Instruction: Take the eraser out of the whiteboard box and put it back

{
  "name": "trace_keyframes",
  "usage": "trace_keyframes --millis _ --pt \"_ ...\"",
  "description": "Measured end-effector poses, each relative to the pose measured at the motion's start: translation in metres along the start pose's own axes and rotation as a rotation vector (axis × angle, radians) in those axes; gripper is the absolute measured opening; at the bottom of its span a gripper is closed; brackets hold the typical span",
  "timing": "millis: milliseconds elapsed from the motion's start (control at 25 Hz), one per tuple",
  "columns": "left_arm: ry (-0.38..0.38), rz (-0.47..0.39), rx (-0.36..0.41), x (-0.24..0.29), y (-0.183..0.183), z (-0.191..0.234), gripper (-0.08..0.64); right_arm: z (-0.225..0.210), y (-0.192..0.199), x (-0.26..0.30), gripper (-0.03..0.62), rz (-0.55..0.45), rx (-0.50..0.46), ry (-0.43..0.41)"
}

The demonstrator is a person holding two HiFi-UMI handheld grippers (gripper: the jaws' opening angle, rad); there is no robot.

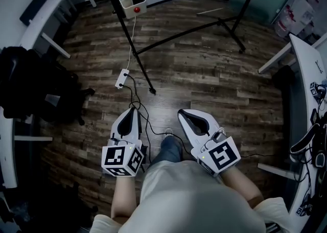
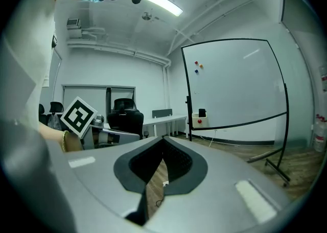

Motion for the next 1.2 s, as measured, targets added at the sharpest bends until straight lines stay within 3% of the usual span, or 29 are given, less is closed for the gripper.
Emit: trace_keyframes --millis 1200 --pt "0.1 0.01 0.035 0.113 -0.041 0.107 0.003 -0.051 -0.048 0.164 0.002 -0.026 -0.016 0.016"
Point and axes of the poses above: the fingertips, and each gripper's own axes: x forward along the fingers, z to its left, y out of its underside, the point moved 7 cm from there along -x, backward along the fingers, and after that the axes turned 10 degrees about x, right-handed, at the moved point
